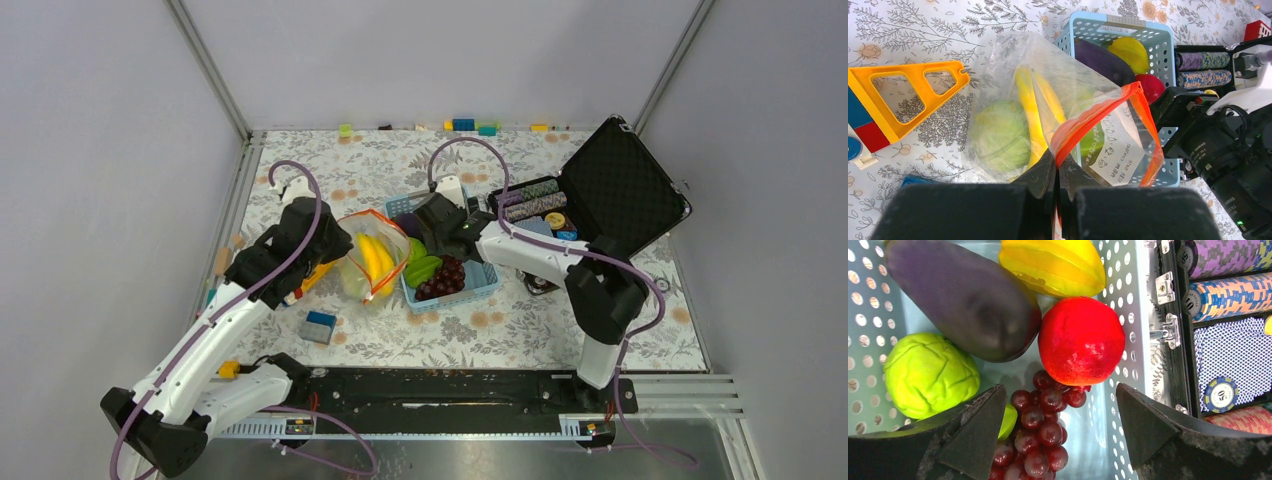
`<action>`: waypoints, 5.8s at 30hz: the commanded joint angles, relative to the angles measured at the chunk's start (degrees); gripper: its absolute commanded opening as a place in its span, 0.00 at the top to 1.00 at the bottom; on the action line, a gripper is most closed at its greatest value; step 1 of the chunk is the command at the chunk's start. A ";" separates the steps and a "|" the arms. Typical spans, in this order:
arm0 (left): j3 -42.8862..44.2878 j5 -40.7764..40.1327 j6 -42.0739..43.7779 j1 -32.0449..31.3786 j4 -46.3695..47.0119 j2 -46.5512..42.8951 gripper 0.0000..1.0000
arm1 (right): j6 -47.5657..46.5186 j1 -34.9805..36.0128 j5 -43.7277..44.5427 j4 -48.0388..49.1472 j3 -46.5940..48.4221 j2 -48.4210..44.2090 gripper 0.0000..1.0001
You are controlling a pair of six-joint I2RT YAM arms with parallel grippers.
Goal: Place the food in the zip-top bag and seal the zipper
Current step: Pick up the fake fruit from the bin, then place the fake fruit in the zipper food storage bag, then pick up the fake vegetable from the bin.
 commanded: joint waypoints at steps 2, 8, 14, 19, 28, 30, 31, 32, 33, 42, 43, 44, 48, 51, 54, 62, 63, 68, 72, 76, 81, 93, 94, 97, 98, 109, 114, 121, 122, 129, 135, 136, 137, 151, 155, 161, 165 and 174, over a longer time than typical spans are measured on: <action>-0.21 -2.23 0.40 0.20 2.39 -1.63 1.00 | -0.96 -0.35 4.63 -0.12 3.12 2.41 0.14; -0.49 -2.95 0.04 0.27 2.36 -2.27 1.00 | -1.98 -0.75 5.93 -0.29 4.69 5.38 0.15; -0.65 -3.23 -0.05 0.24 2.34 -2.47 1.00 | -1.56 -1.84 5.42 -0.22 5.52 7.55 0.15; -0.65 -3.39 -0.05 0.23 2.38 -2.50 1.00 | -1.57 -2.23 6.33 -0.27 5.82 8.94 0.15; -0.39 -2.79 -0.04 0.20 2.29 -1.99 1.00 | -0.79 -2.81 6.15 -0.22 6.97 11.12 0.20; -0.43 -2.84 -0.04 0.26 2.25 -2.16 1.00 | -0.14 -2.81 6.21 -0.36 6.98 11.02 0.27; -0.47 -2.96 -0.03 0.29 2.24 -2.26 1.00 | -0.04 -2.88 6.40 -0.26 6.92 10.87 0.33; -0.55 -3.10 -0.05 0.27 2.31 -2.34 1.00 | 0.00 -2.89 6.63 -0.23 6.89 10.56 0.37; -0.57 -3.09 -0.03 0.26 2.29 -2.29 1.00 | 0.16 -2.90 6.98 -0.25 6.73 10.12 0.41; -0.46 -2.40 -0.02 0.20 2.28 -2.36 1.00 | -1.79 -2.86 4.40 1.28 -0.11 -3.63 0.65; -0.49 -2.37 0.00 0.19 2.29 -2.36 1.00 | -1.95 -2.86 3.53 1.84 -1.43 -5.71 0.66; -0.54 -2.43 -0.04 0.20 2.27 -2.44 1.00 | -2.05 -2.81 2.27 2.20 -2.59 -8.00 0.66; -0.45 -2.73 -0.40 0.31 2.31 -2.21 1.00 | -2.24 -2.82 -3.64 4.73 -7.56 -17.07 0.67; -0.38 -2.15 -0.42 0.21 2.29 -1.93 1.00 | -3.81 -2.80 -12.58 8.74 -11.29 -23.99 0.68; -0.32 -1.83 -0.57 0.24 2.24 -1.60 1.00 | -5.11 -2.83 -25.77 12.73 -13.62 -29.88 0.69; -0.01 -0.73 -0.60 0.23 2.18 -0.88 1.00 | -0.94 -1.19 -56.44 22.38 -10.80 -30.99 0.69; 0.03 -0.71 -0.58 0.25 2.20 -0.82 1.00 | -1.24 -0.24 -56.74 21.92 -9.22 -29.52 0.68; -0.02 -0.19 -0.73 0.19 2.18 -1.02 1.00 | -3.56 4.53 -50.73 16.61 -1.52 -21.75 0.58; 0.07 0.31 -0.40 0.16 2.36 -1.29 1.00 | -3.98 5.01 -45.60 14.28 3.06 -16.61 0.47; -0.03 0.59 -0.25 0.16 2.40 -1.77 1.00 | -4.45 5.06 -39.45 10.16 6.29 -13.63 0.34; -0.41 0.32 -0.19 0.20 2.68 -2.53 1.00 | -4.14 5.10 -37.31 10.00 5.57 -14.27 0.01; -0.72 0.61 -0.29 0.23 3.06 -2.68 1.00 | -3.08 5.07 -39.71 10.36 2.60 -19.24 0.00; -0.78 0.47 -0.32 0.19 3.08 -2.83 1.00 | -3.04 5.03 -39.23 10.45 1.90 -20.21 0.00; -0.66 0.53 -0.31 0.16 3.08 -3.21 1.00 | -3.04 4.94 -36.10 10.68 -1.72 -23.82 0.00; -0.65 0.31 -0.36 0.16 3.09 -3.28 1.00 | -2.71 4.88 -33.10 10.63 -2.93 -25.08 0.01; 4.18 1.65 -1.34 0.23 4.29 -2.95 1.00 | 5.78 -0.15 -22.79 8.31 -12.81 -26.96 0.00; 6.27 9.33 -1.46 0.22 8.46 -2.23 1.00 | 5.70 -2.57 -24.31 8.36 -13.15 -24.14 0.00; 3.72 8.92 -3.17 0.18 8.36 -2.53 1.00 | -0.91 -4.41 -25.97 8.28 -11.65 -20.36 0.00; 3.33 7.28 -3.66 0.18 7.27 -2.47 1.00 | -2.35 -4.89 -26.17 8.25 -11.06 -19.28 0.00; 1.27 0.52 -4.73 0.22 0.49 -1.40 1.00 | -5.84 -10.64 -35.44 4.66 0.16 -7.78 0.03; 0.22 -7.80 -7.48 0.29 -6.32 -1.46 1.00 | -14.30 -10.95 -36.72 -0.39 10.34 2.31 0.07; 0.03 -8.21 -7.53 0.29 -6.44 -1.59 1.00 | -15.69 -10.90 -36.47 -1.35 11.77 3.81 0.08; -0.07 -8.61 -7.59 0.25 -6.42 -1.72 1.00 | -16.94 -10.89 -36.21 -2.72 13.39 5.38 0.08; -0.88 -9.18 -6.11 0.50 -5.65 -1.65 1.00 | -23.81 -10.84 -42.94 -9.25 24.64 17.94 0.18; -0.96 -9.02 -5.52 0.42 -5.24 -1.83 1.00 | -23.34 -10.84 -44.83 -9.67 25.42 19.49 0.19; -1.43 -8.36 -5.15 0.42 -4.14 -2.10 1.00 | -24.31 -10.42 -48.04 -9.36 24.35 19.32 0.19; -1.47 -8.14 -5.15 0.45 -4.07 -1.88 1.00 | -20.42 -10.21 -48.77 -7.62 23.14 18.26 0.19; -1.92 -7.18 -5.15 0.47 -3.20 -1.32 1.00 | -2.85 -10.12 -38.73 -1.92 18.76 17.78 0.09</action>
